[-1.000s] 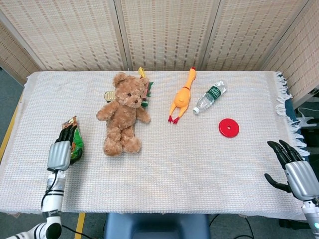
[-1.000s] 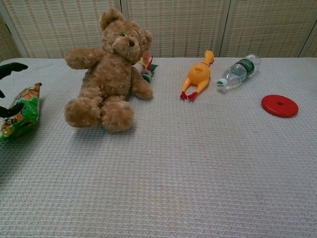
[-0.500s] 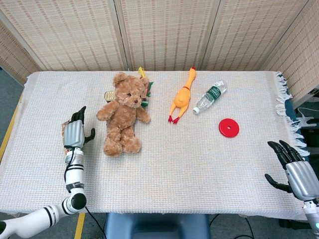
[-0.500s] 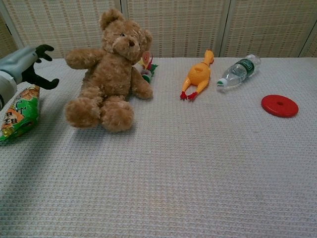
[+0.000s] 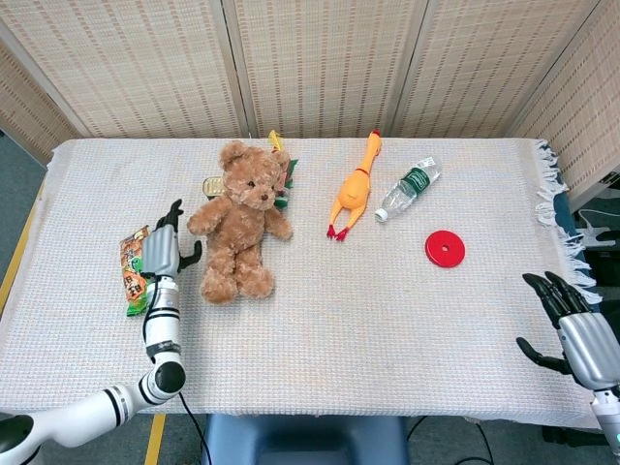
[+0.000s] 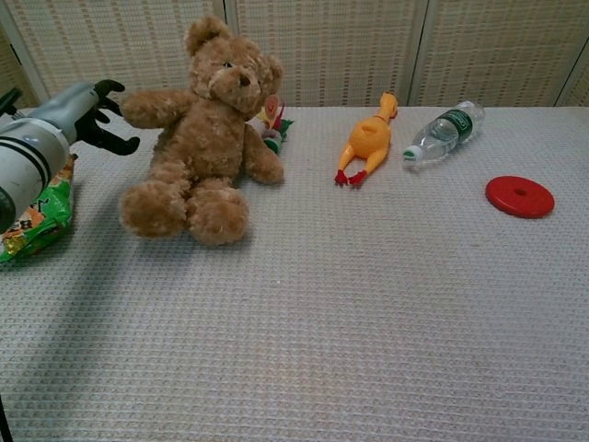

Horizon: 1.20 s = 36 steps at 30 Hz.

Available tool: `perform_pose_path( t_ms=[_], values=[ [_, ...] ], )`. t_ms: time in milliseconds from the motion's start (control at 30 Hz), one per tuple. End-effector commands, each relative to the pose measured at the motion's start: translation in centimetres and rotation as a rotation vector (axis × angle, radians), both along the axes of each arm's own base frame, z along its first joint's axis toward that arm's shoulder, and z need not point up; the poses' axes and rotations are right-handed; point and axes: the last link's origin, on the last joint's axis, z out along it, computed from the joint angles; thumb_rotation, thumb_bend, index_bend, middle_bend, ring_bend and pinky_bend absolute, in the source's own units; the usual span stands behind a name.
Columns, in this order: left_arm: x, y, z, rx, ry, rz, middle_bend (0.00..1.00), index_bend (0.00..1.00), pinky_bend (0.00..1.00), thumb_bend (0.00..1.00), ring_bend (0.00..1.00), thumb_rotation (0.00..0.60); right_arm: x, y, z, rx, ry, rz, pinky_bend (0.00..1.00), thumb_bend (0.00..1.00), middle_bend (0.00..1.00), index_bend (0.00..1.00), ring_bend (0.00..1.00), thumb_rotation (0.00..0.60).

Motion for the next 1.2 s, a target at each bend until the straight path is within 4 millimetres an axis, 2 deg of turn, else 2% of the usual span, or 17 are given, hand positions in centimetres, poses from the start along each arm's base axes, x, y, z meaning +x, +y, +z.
perform_pose_path(
  t_ms=[33, 300, 500, 800, 1200],
  values=[
    [0.6, 0.3, 0.2, -0.002, -0.030, 0.003, 0.16, 0.05, 0.33, 0.41, 0.15, 0.600, 0.0, 0.0, 0.0, 0.006, 0.002, 0.000, 0.12, 0.16, 0.08, 0.00, 0.00, 0.600],
    [1.7, 0.4, 0.4, -0.025, -0.090, 0.002, 0.16, 0.06, 0.34, 0.41, 0.16, 0.600, 0.0, -0.1, 0.0, 0.006, -0.002, -0.004, 0.12, 0.16, 0.08, 0.00, 0.00, 0.600],
    [2.0, 0.3, 0.3, -0.036, -0.131, 0.016, 0.21, 0.13, 0.35, 0.40, 0.19, 0.600, 0.0, -0.1, 0.1, 0.004, -0.004, -0.005, 0.12, 0.16, 0.08, 0.00, 0.00, 0.600],
    [2.8, 0.1, 0.5, -0.043, -0.193, 0.016, 0.23, 0.17, 0.37, 0.40, 0.21, 0.600, 0.0, -0.2, 0.0, 0.003, -0.001, -0.011, 0.12, 0.16, 0.08, 0.00, 0.00, 0.600],
    [2.5, 0.1, -0.1, -0.028, -0.217, 0.051, 0.31, 0.25, 0.39, 0.41, 0.26, 0.600, 0.0, -0.3, 0.0, 0.001, -0.002, -0.012, 0.12, 0.16, 0.08, 0.00, 0.00, 0.600]
  ],
)
